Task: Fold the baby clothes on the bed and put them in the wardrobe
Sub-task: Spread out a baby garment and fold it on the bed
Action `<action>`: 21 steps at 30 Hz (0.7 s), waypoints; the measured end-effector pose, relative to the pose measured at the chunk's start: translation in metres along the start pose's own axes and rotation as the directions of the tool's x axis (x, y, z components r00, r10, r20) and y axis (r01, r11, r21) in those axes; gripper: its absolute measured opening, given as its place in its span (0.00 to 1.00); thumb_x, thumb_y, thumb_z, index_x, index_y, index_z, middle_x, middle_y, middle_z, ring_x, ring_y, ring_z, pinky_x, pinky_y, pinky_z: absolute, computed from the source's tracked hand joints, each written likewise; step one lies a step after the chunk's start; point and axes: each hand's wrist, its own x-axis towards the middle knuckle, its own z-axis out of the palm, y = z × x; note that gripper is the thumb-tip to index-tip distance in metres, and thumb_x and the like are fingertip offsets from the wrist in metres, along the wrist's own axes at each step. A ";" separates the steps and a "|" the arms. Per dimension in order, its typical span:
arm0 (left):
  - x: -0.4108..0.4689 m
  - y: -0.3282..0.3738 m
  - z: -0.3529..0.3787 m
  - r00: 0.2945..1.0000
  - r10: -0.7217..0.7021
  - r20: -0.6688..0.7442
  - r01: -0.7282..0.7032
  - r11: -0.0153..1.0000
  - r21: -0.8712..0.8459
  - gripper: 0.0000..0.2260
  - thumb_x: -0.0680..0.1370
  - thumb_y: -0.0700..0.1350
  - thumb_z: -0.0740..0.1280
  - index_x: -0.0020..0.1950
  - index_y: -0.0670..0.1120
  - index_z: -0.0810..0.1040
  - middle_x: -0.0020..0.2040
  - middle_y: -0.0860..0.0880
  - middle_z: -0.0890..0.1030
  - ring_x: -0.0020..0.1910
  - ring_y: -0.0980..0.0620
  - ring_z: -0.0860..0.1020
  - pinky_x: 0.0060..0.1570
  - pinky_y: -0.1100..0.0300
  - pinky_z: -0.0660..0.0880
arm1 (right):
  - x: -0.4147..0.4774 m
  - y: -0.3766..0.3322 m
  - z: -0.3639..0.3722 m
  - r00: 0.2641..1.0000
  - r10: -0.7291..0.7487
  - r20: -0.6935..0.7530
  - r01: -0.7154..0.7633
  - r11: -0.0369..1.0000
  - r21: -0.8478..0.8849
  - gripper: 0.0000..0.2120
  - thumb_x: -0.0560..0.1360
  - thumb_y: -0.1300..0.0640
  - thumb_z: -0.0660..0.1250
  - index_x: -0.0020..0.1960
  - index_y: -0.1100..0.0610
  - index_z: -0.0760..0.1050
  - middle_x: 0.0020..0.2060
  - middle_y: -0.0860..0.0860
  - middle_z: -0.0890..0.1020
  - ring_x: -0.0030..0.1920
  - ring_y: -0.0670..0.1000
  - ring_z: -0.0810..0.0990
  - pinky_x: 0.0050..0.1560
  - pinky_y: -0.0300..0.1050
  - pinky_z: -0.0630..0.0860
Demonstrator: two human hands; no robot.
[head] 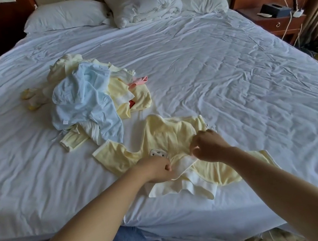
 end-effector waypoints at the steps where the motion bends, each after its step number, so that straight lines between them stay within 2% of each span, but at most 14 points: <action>1: 0.003 0.000 -0.005 1.000 -0.008 -0.030 0.008 1.000 -0.021 0.14 0.74 0.62 0.63 0.42 0.51 0.76 0.44 0.54 0.80 0.45 0.51 0.79 0.46 0.55 0.75 | 0.003 0.001 -0.001 0.998 0.024 -0.053 -0.023 0.999 0.027 0.13 0.73 0.56 0.59 0.44 0.49 0.83 0.45 0.45 0.83 0.53 0.49 0.77 0.60 0.48 0.68; 3: 0.011 -0.002 -0.014 0.987 -0.009 -0.163 0.003 0.999 -0.040 0.15 0.76 0.61 0.63 0.43 0.50 0.76 0.42 0.55 0.79 0.43 0.51 0.78 0.43 0.55 0.74 | 0.011 0.002 -0.007 0.981 0.083 -0.178 -0.070 0.994 0.081 0.13 0.75 0.56 0.60 0.45 0.49 0.83 0.44 0.48 0.83 0.51 0.51 0.77 0.52 0.44 0.69; 5: 0.020 -0.004 -0.023 0.941 0.012 -0.339 -0.025 0.999 -0.034 0.10 0.78 0.57 0.63 0.45 0.51 0.76 0.43 0.56 0.78 0.45 0.51 0.79 0.40 0.59 0.71 | 0.025 0.003 -0.013 0.949 0.177 -0.263 -0.131 0.975 0.181 0.12 0.76 0.57 0.60 0.50 0.49 0.82 0.48 0.49 0.83 0.54 0.52 0.78 0.48 0.45 0.70; 8: 0.040 -0.008 -0.029 0.862 0.056 -0.503 -0.096 0.994 -0.054 0.07 0.78 0.51 0.65 0.51 0.51 0.79 0.51 0.55 0.79 0.53 0.52 0.78 0.46 0.59 0.72 | 0.054 0.009 -0.014 0.927 0.288 -0.239 -0.209 0.927 0.310 0.15 0.77 0.58 0.57 0.58 0.49 0.79 0.55 0.49 0.82 0.57 0.52 0.78 0.49 0.47 0.76; 10: 0.054 -0.011 -0.031 0.830 0.106 -0.548 -0.145 0.989 -0.029 0.08 0.79 0.48 0.65 0.56 0.50 0.79 0.57 0.53 0.78 0.59 0.52 0.75 0.53 0.57 0.72 | 0.072 0.012 -0.013 0.915 0.340 -0.216 -0.253 0.903 0.347 0.16 0.78 0.57 0.56 0.59 0.50 0.78 0.56 0.49 0.82 0.56 0.53 0.79 0.48 0.47 0.76; 13: 0.075 -0.015 -0.031 0.779 0.168 -0.604 -0.169 0.984 0.056 0.09 0.79 0.47 0.64 0.59 0.50 0.79 0.59 0.52 0.77 0.61 0.52 0.73 0.55 0.58 0.68 | 0.093 0.018 -0.008 0.899 0.391 -0.196 -0.316 0.891 0.327 0.13 0.79 0.55 0.55 0.56 0.50 0.78 0.51 0.50 0.82 0.52 0.55 0.80 0.43 0.45 0.72; 16: 0.092 -0.022 -0.023 0.765 0.189 -0.616 -0.161 0.982 0.101 0.07 0.78 0.46 0.65 0.55 0.50 0.79 0.55 0.52 0.77 0.58 0.50 0.74 0.54 0.58 0.67 | 0.107 0.022 0.002 0.897 0.414 -0.156 -0.364 0.890 0.274 0.11 0.79 0.53 0.57 0.52 0.50 0.78 0.48 0.50 0.82 0.49 0.55 0.79 0.41 0.44 0.68; 19: 0.102 -0.031 -0.012 0.750 0.192 -0.633 -0.156 0.981 0.113 0.03 0.75 0.45 0.69 0.47 0.47 0.79 0.49 0.49 0.77 0.49 0.47 0.76 0.49 0.53 0.74 | 0.112 0.025 0.014 0.929 0.362 -0.082 -0.326 0.902 0.283 0.11 0.76 0.49 0.63 0.57 0.48 0.77 0.55 0.49 0.77 0.58 0.51 0.75 0.49 0.48 0.74; 21: 0.104 -0.035 -0.006 0.733 0.193 -0.652 -0.159 0.981 0.111 0.04 0.74 0.47 0.69 0.45 0.47 0.78 0.47 0.49 0.77 0.47 0.46 0.77 0.46 0.49 0.76 | 0.113 0.028 0.019 0.939 0.341 -0.050 -0.312 0.901 0.302 0.11 0.75 0.47 0.65 0.57 0.48 0.75 0.53 0.48 0.77 0.58 0.50 0.73 0.51 0.51 0.76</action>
